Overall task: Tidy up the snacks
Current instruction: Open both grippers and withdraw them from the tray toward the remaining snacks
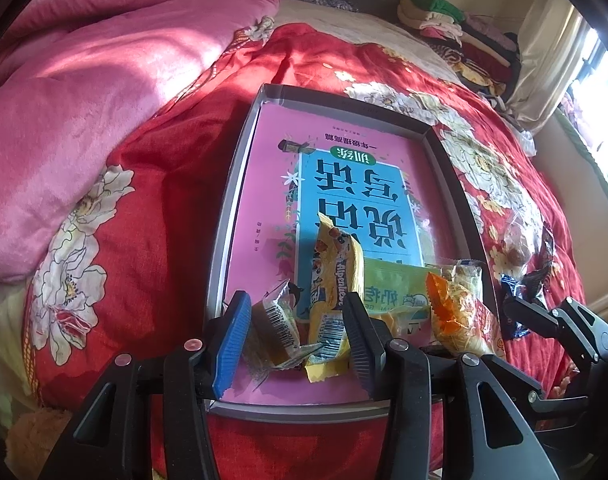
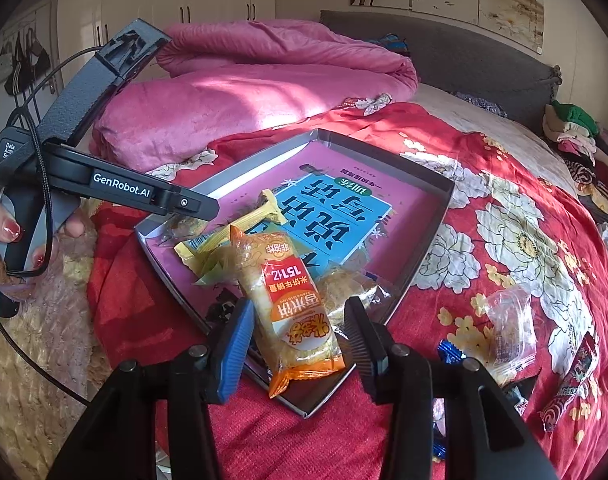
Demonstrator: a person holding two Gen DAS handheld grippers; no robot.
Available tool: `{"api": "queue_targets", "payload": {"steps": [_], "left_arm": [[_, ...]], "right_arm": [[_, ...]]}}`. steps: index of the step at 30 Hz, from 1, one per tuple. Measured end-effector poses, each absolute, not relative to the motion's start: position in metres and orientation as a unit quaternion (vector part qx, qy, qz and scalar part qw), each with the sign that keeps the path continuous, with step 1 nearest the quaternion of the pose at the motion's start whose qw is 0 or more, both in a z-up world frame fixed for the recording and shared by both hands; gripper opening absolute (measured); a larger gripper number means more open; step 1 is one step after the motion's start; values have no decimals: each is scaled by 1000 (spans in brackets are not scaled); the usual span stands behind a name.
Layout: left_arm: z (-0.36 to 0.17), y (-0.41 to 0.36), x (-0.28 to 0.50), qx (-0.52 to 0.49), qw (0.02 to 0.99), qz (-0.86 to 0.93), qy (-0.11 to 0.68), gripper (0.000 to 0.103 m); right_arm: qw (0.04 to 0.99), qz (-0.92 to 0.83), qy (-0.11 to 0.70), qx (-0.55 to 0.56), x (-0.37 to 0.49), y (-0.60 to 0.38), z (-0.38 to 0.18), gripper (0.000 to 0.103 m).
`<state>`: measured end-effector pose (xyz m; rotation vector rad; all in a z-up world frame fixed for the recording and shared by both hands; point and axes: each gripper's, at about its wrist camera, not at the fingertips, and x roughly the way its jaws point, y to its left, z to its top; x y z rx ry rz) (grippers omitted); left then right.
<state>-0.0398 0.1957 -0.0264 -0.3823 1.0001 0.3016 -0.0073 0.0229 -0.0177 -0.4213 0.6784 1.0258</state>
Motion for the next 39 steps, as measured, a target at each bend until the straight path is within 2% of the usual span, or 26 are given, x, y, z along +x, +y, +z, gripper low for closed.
{"api": "queue_targets", "payload": {"steps": [10, 17, 19, 33, 39], "left_arm": [[-18, 198, -43, -185, 859, 146, 455, 58], [-6, 195, -46, -182, 875, 140, 426, 60], [-4, 194, -47, -179, 877, 140, 423, 64], [6, 182, -47, -159, 891, 125, 406, 70], [13, 173, -49, -153, 897, 116, 399, 71]], "right_arm": [[804, 477, 303, -185, -9, 19, -11, 49], [812, 474, 295, -170, -6, 13, -4, 55], [815, 471, 291, -168, -6, 11, -3, 55], [832, 466, 266, -139, -6, -1, 13, 74], [844, 451, 266, -118, 1, -13, 17, 77]]}}
